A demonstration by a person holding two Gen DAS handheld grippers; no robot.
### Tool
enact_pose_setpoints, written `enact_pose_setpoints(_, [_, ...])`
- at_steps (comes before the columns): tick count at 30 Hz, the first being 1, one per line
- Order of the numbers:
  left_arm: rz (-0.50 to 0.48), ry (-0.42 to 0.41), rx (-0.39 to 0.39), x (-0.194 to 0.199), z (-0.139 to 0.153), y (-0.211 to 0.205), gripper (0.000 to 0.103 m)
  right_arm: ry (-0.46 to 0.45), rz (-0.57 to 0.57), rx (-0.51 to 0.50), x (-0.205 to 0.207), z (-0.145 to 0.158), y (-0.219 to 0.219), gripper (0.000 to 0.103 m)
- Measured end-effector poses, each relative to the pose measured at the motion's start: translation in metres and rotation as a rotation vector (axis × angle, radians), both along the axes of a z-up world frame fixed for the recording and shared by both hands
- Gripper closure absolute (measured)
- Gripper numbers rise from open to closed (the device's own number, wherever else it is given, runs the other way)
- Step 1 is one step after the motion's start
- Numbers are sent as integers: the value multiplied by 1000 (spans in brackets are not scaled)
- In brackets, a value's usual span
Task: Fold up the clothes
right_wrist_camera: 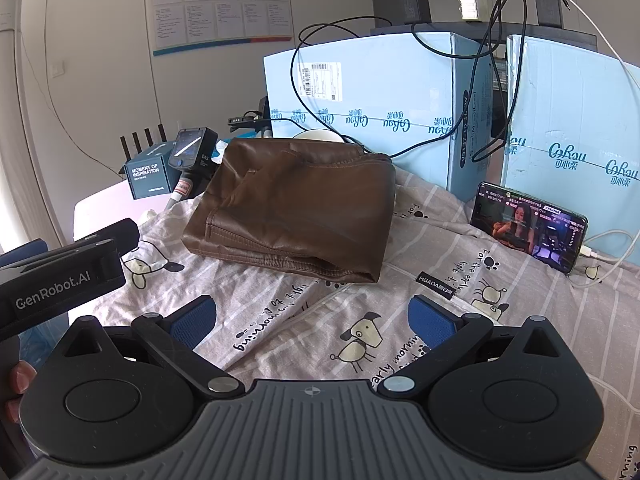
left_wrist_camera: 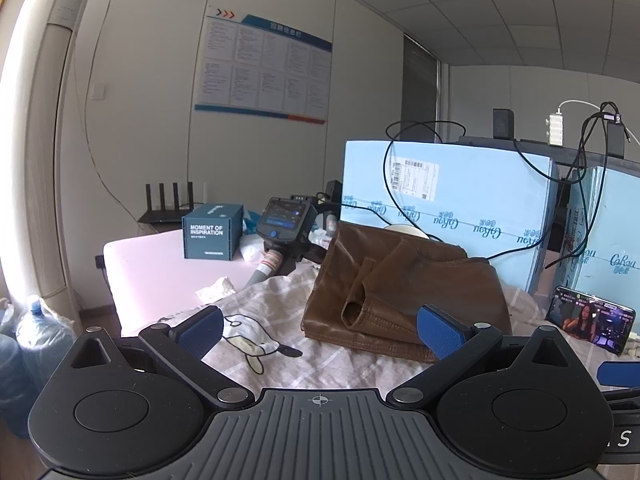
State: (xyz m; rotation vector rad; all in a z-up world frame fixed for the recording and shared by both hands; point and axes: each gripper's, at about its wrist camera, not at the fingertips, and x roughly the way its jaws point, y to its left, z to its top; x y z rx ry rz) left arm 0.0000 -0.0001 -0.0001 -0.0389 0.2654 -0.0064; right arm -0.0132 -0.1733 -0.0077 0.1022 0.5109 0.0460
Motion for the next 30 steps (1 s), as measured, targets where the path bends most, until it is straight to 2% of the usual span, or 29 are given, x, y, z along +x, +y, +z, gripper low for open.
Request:
enact_pose_setpoints(23, [-4,-2,-22,-3,0,7,0,-46,-5,-15,-11,13,-9,0])
enact_pose_setpoints(30, [-63,-26,-29,-8,-6,11,0,-65,-23,-15,-20,18,-10,0])
